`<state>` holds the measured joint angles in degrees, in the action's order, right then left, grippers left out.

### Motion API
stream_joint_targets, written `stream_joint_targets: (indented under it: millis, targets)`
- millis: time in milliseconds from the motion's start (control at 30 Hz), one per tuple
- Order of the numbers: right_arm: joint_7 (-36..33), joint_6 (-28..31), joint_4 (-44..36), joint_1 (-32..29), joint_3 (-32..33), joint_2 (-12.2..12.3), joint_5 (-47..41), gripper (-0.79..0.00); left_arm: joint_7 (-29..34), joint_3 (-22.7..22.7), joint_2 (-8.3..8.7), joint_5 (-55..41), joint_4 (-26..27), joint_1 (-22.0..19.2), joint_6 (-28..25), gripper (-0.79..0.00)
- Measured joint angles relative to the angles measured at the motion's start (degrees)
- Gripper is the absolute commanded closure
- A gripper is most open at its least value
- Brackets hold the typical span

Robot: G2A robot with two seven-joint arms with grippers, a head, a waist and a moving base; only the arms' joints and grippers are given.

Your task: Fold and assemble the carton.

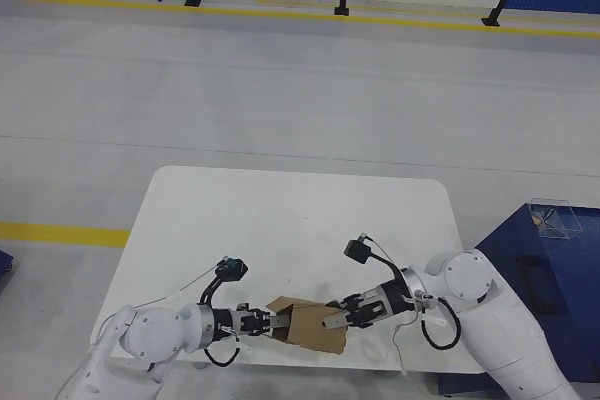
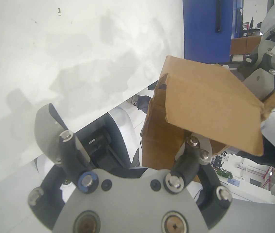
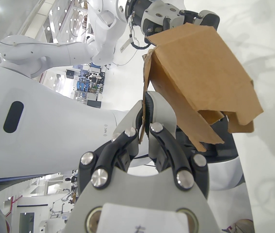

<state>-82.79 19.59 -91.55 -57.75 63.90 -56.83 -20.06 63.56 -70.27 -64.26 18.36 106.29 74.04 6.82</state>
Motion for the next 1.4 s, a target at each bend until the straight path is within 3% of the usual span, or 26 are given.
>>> stream_joint_targets:
  millis: [733,767,800,833,867,1267,1300,1333,1367,1400]
  targets:
    - [-0.1,1.8,-2.0,-0.4,-2.7,0.3,-0.1,0.0,-2.1,2.2,0.66,-0.9,1.3,1.3,-1.2,-0.767]
    - [0.0,1.9,-2.2,-0.5,-2.8,0.4,-0.2,0.0,-2.4,2.2,0.69,-0.8,1.4,1.4,-1.4,-0.625]
    - [0.1,2.0,-2.3,-0.6,-2.8,0.5,-0.3,0.0,-2.6,2.3,0.72,-0.9,1.4,1.5,-1.5,-0.36]
    - [0.1,2.0,-2.3,-0.7,-2.8,0.5,-0.3,0.0,-2.8,2.3,0.75,-1.0,1.4,1.6,-1.7,-0.24]
    - [0.2,2.1,-2.3,-0.8,-2.9,0.6,-0.4,0.0,-3.1,2.3,0.79,-1.0,1.5,1.7,-1.9,-0.025]
    - [1.1,3.0,-1.8,-1.2,-3.3,1.4,-1.2,0.0,-4.4,2.4,1.19,-1.6,1.8,2.4,-2.5,0.0]
    - [1.2,3.1,-1.7,-1.3,-3.3,1.4,-1.3,-0.037,-4.5,2.4,1.2,-1.8,1.7,2.3,-2.4,0.0]
    - [1.3,3.2,-1.5,-1.3,-3.2,1.5,-1.4,-0.283,-4.7,2.3,1.21,-2.2,1.7,2.3,-2.4,0.0]
    - [1.4,3.3,-1.2,-1.4,-3.0,1.6,-1.7,-0.385,-4.9,2.2,1.21,-2.9,1.5,2.2,-2.1,0.0]
    - [1.5,3.4,-1.0,-1.5,-2.8,1.7,-1.9,-0.785,-5.2,2.1,1.2,-3.6,1.4,2.2,-1.9,0.0]
